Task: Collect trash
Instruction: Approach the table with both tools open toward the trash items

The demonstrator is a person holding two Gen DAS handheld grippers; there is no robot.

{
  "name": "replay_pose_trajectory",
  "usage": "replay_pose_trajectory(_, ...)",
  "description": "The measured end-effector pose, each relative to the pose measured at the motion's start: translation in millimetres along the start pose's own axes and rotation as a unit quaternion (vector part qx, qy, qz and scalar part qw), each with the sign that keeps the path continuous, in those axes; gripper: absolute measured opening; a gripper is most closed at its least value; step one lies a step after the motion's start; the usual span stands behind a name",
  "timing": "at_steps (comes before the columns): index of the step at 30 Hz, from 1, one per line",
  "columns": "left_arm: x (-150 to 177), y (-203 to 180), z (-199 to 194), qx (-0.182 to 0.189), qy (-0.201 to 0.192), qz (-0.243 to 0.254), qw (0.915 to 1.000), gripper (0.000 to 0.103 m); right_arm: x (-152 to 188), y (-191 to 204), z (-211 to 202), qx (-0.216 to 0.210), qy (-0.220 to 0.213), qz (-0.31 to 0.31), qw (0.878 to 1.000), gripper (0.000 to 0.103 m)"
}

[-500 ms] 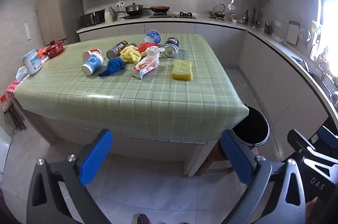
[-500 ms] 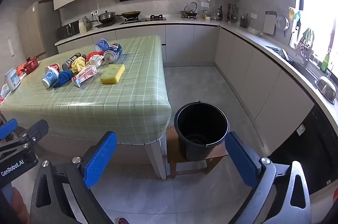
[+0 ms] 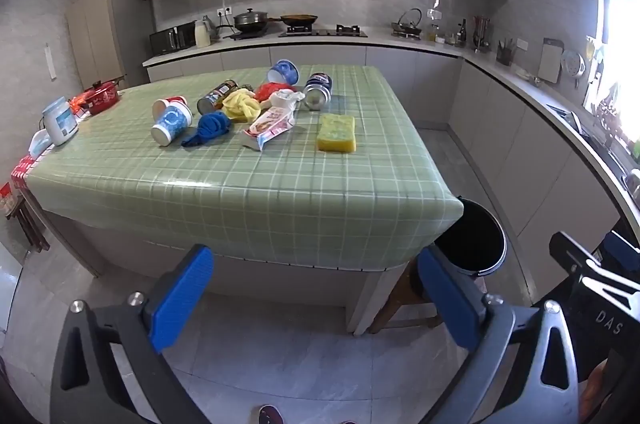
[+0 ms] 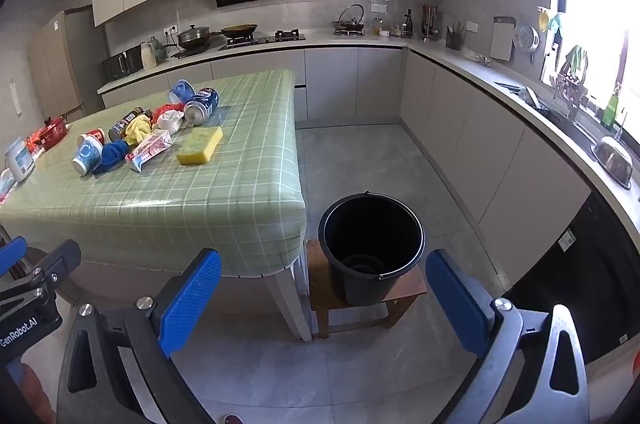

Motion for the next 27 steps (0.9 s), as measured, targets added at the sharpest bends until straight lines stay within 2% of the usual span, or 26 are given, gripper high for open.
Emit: replay_pose_trajectory(27,-2.7,-2.3,5.2,0.001,-0.002,0.006,1.0,0.103,-2.8,3.7,-0.3,-0.01,-0.001,-0.007,1.0,0.103)
Point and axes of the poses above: each gripper's, at about its wrist camera, not at the fingertips, and z roughly the way its jaws point, y to its left, x to its underside, the point moved 4 cm from there along z, roughly the way its jaws point, and after that the axes turned 7 degrees about -z, right-handed, at the moved point
